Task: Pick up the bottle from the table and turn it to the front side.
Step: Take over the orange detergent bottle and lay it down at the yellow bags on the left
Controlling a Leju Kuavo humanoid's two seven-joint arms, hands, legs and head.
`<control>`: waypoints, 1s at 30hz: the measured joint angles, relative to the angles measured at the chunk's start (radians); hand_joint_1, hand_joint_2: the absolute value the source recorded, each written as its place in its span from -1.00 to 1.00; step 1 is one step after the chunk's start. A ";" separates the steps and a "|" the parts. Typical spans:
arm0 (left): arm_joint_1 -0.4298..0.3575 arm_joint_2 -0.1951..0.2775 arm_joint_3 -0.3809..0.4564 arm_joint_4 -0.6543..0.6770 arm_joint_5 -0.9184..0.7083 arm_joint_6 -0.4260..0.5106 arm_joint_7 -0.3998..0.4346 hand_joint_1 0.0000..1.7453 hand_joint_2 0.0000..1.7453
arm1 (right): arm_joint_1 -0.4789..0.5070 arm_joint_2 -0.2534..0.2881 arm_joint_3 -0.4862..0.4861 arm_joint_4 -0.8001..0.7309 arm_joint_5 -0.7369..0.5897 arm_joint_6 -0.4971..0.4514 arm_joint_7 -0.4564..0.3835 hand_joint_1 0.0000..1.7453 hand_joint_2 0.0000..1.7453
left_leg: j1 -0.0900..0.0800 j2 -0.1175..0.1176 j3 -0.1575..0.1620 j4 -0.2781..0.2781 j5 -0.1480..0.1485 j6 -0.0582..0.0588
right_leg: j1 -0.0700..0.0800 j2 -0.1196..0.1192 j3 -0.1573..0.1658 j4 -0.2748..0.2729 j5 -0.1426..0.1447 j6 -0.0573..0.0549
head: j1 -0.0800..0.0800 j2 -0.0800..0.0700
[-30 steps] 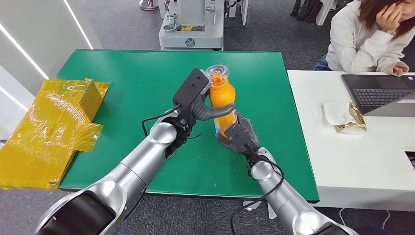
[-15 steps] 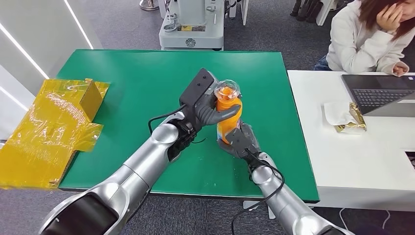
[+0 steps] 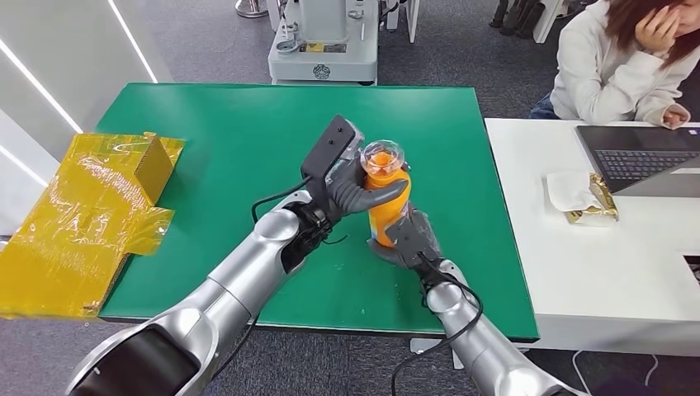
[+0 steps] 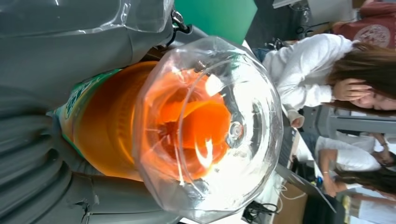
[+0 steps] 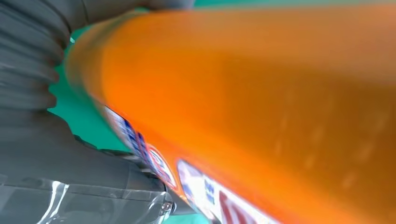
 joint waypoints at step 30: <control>-0.019 0.152 0.000 -0.023 -0.505 0.512 -0.142 1.00 1.00 | 0.455 -0.095 -0.012 -0.886 -0.047 0.044 -0.013 -1.00 1.00 | 0.000 0.000 0.000 -0.001 -0.001 0.000 | 0.000 0.000 0.000 0.000 -0.001 0.000 | 0.000 0.000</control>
